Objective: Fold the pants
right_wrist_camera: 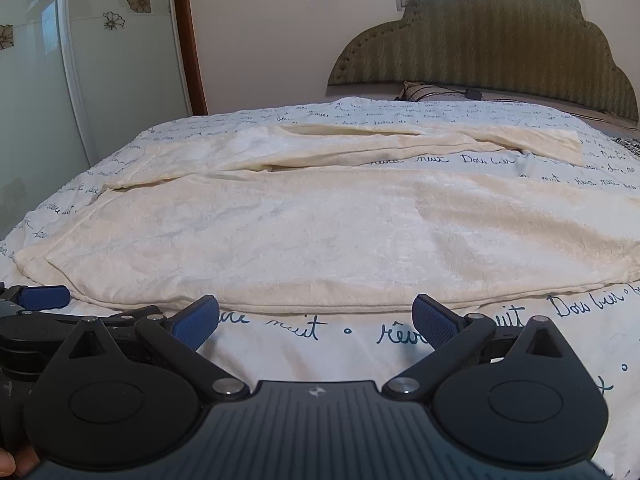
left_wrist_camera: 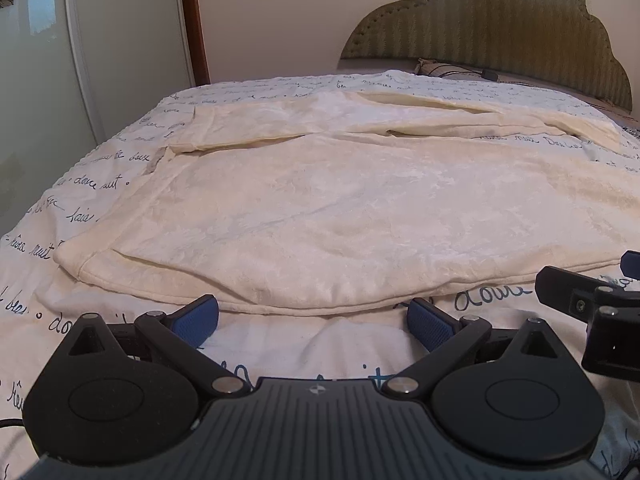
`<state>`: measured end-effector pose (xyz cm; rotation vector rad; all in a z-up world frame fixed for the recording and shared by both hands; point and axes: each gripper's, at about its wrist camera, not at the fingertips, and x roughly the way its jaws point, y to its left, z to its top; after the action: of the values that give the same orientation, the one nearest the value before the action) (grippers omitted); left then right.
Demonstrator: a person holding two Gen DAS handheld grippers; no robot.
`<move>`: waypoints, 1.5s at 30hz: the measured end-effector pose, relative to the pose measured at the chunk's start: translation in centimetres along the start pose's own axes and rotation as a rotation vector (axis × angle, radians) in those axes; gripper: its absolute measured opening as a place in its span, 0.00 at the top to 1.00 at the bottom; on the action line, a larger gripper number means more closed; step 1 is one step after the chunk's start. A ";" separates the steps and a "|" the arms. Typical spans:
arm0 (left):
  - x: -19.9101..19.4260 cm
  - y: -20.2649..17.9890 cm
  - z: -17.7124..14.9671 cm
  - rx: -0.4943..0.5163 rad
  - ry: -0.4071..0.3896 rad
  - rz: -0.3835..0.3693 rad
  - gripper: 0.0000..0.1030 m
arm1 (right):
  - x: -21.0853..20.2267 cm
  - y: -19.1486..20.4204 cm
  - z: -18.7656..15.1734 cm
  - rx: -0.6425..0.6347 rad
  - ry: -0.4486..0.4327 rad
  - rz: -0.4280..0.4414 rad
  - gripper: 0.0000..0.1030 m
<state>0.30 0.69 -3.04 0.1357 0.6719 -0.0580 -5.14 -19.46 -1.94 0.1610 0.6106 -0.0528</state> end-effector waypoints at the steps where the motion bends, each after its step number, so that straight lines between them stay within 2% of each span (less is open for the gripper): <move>1: 0.1 0.0 -0.1 0.002 0.000 0.001 0.00 | 0.1 -0.1 -0.1 0.002 0.001 -0.002 0.00; 12: 0.4 -0.2 -0.9 0.008 -0.010 0.011 0.00 | 2.0 -1.8 -1.0 0.051 0.028 -0.037 0.00; 18: 0.5 -0.3 -1.0 0.005 -0.010 0.016 0.00 | 2.4 -1.4 -1.3 0.032 0.040 -0.045 0.00; 45: 0.7 -0.3 -1.1 -0.013 -0.011 0.012 0.00 | 2.4 -1.7 -1.5 0.058 0.033 -0.025 0.00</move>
<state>0.09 0.54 -4.38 0.1268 0.6599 -0.0424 -4.14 -20.89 -4.75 0.2109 0.6442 -0.0926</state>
